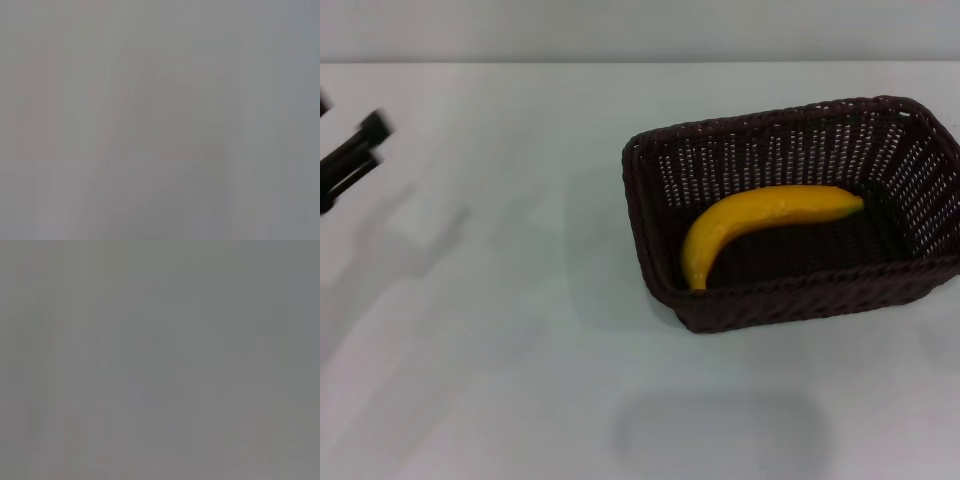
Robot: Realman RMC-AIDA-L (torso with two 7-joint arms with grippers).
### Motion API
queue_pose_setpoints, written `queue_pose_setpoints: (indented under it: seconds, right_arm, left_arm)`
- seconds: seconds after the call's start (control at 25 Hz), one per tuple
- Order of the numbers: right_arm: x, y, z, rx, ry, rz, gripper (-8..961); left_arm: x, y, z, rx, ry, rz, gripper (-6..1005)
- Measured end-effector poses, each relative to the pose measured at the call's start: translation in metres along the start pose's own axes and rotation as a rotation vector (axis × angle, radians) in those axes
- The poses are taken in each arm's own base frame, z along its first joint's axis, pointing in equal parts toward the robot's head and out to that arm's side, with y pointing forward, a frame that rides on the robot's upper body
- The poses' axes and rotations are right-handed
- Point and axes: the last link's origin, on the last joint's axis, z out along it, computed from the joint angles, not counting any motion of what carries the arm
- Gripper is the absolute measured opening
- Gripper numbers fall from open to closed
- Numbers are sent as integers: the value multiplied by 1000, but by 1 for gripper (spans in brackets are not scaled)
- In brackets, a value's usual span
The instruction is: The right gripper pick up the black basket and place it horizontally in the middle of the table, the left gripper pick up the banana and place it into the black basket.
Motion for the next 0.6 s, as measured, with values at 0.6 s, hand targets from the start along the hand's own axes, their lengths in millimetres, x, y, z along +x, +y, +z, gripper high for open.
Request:
queue_pose_setpoints:
  seconds: [0.6]
  right_arm:
    - [16,0,-13,142,17,-103,821]
  left_arm:
    - [-57,8,-92,367,249,77,874]
